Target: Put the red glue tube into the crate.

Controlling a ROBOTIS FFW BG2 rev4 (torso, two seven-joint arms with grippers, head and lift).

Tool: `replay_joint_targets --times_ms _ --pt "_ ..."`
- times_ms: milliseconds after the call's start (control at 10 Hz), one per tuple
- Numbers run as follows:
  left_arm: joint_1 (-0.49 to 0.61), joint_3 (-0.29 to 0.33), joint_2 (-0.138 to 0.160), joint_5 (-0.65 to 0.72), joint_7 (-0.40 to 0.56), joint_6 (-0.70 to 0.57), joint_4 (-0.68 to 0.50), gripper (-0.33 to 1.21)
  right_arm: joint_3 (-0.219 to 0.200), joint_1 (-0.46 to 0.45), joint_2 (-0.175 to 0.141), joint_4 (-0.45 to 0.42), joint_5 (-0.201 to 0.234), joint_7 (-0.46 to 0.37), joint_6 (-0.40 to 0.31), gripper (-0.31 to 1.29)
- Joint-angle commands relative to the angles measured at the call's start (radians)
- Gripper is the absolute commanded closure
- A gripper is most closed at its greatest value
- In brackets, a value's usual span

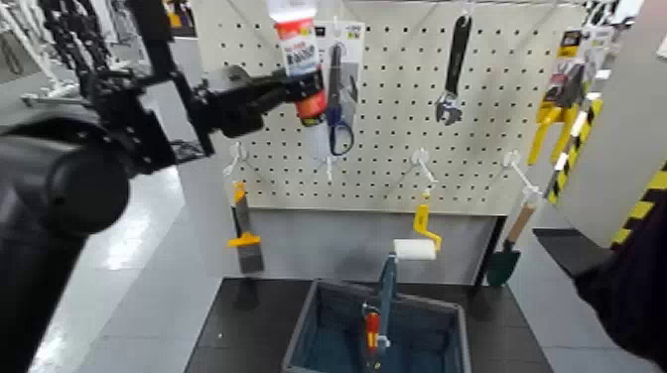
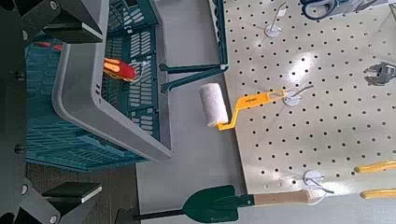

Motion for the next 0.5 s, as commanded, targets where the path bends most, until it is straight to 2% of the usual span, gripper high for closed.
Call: replay_joint_targets --times_ms 100,500 --pt "0.037 -0.063 -0.015 0.057 0.010 -0.011 0.046 1.15 0.002 0.000 0.126 0.000 0.000 0.000 0.000 0.17" --pt "0.095 -0.123 -0.031 0.100 0.013 -0.017 0.114 1.15 0.005 -0.002 0.124 0.002 0.000 0.002 0.000 0.17"
